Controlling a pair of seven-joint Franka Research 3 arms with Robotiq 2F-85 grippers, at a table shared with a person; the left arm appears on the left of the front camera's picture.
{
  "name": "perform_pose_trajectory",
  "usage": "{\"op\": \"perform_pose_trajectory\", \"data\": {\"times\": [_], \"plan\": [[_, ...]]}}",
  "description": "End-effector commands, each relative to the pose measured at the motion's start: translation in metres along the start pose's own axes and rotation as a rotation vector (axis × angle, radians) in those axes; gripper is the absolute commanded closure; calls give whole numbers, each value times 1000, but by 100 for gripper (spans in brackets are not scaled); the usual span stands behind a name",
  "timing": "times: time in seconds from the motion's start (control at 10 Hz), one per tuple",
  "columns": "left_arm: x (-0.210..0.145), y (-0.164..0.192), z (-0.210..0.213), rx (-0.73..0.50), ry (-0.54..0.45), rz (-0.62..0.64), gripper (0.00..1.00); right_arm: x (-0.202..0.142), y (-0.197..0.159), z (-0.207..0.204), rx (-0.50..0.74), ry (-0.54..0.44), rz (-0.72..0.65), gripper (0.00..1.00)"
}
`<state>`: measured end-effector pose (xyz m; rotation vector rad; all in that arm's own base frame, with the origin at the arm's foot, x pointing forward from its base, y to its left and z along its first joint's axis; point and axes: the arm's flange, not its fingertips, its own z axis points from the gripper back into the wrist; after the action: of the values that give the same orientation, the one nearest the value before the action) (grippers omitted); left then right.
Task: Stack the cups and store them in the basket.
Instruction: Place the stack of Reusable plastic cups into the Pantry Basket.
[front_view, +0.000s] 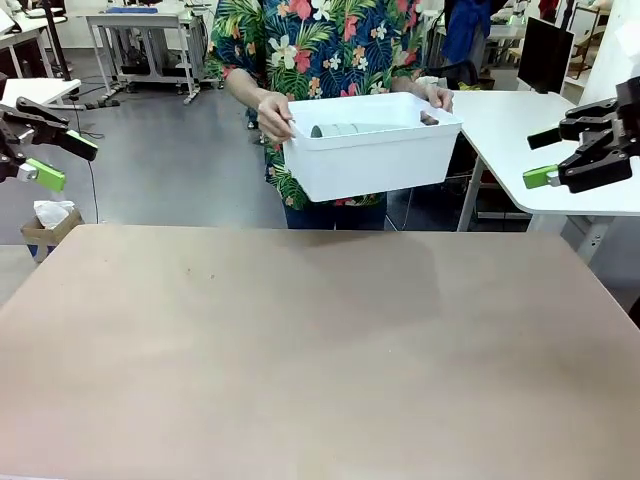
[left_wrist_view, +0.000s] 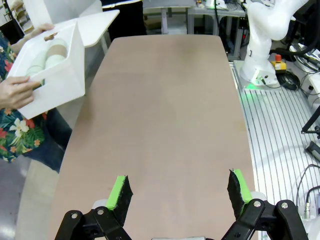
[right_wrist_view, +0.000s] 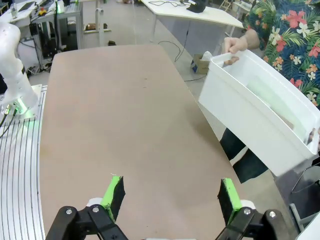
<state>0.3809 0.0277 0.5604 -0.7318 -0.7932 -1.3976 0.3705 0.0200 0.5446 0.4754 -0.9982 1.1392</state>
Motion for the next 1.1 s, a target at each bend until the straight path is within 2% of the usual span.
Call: {"op": "perform_pose_trajectory", "data": {"times": [0.0, 1.0], "plan": [[3, -1, 0, 1, -18, 11, 0, 1, 0, -2, -1, -21, -15, 0], [3, -1, 0, 1, -18, 11, 0, 1, 0, -2, -1, -21, -15, 0]]}}
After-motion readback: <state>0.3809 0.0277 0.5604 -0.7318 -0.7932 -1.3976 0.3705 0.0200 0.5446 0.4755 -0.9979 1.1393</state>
